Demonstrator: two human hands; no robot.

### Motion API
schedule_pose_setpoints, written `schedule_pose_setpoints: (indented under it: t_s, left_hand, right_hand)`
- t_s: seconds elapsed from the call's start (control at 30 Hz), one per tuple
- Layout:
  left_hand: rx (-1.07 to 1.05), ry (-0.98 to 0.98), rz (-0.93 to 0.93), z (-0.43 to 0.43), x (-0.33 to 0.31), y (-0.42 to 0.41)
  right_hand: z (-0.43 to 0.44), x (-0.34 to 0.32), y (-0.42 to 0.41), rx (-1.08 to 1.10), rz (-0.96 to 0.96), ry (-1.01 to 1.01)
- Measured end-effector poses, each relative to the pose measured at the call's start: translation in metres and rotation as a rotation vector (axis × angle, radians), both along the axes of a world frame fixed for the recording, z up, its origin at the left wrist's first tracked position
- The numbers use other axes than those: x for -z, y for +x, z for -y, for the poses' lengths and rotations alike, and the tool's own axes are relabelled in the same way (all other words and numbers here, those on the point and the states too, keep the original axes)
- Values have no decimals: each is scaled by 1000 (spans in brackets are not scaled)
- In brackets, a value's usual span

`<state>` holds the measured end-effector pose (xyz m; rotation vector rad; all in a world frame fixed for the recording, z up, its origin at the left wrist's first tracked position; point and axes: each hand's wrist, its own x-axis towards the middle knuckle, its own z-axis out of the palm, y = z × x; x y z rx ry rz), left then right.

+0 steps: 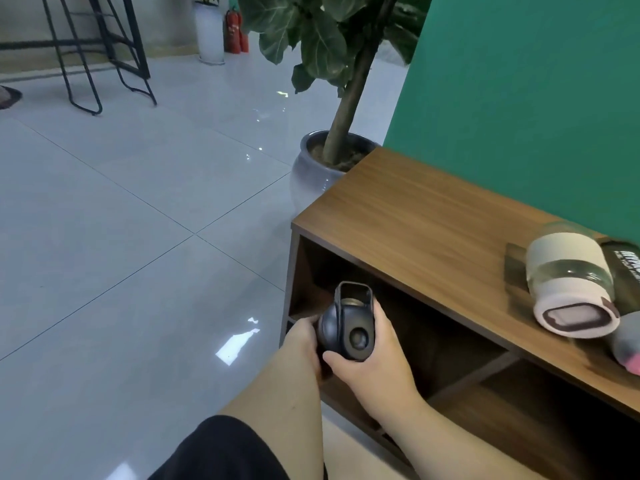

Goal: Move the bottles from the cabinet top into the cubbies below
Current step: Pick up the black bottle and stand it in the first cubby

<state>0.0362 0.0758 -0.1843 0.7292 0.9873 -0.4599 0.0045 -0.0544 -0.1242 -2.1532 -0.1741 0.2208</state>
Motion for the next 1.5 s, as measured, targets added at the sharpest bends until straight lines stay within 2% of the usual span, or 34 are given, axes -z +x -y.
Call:
schedule_pose_setpoints:
  t_s: [0.1,0.23,0.3,0.4,0.5,0.63,0.87,1.5]
  left_hand:
    - [-135,30,1,2,8,12]
    - [-512,-53,-24,4,25,24]
    - [-581,-56,-21,0,41,29]
    - [-570,-204,22,-9,57,34]
    - [-535,-262,103,-15,55,37]
    - [-471,-256,188,-14,49,38]
    - [-509,-155,116,-13,63,39]
    - [-514,-175,166,-15,71,43]
  right_hand:
    - [-8,19,14,79,6,-49]
    - [-22,31,32,146,41,-119]
    - [-29,33,43,167,20,-141]
    - [-37,37,60,201,-16,-152]
    - [-41,38,72,261,-45,-126]
    - [-46,38,80,268,-42,-132]
    - [-52,42,82,256,-19,-185]
    - [-68,59,81,293,-4,-310]
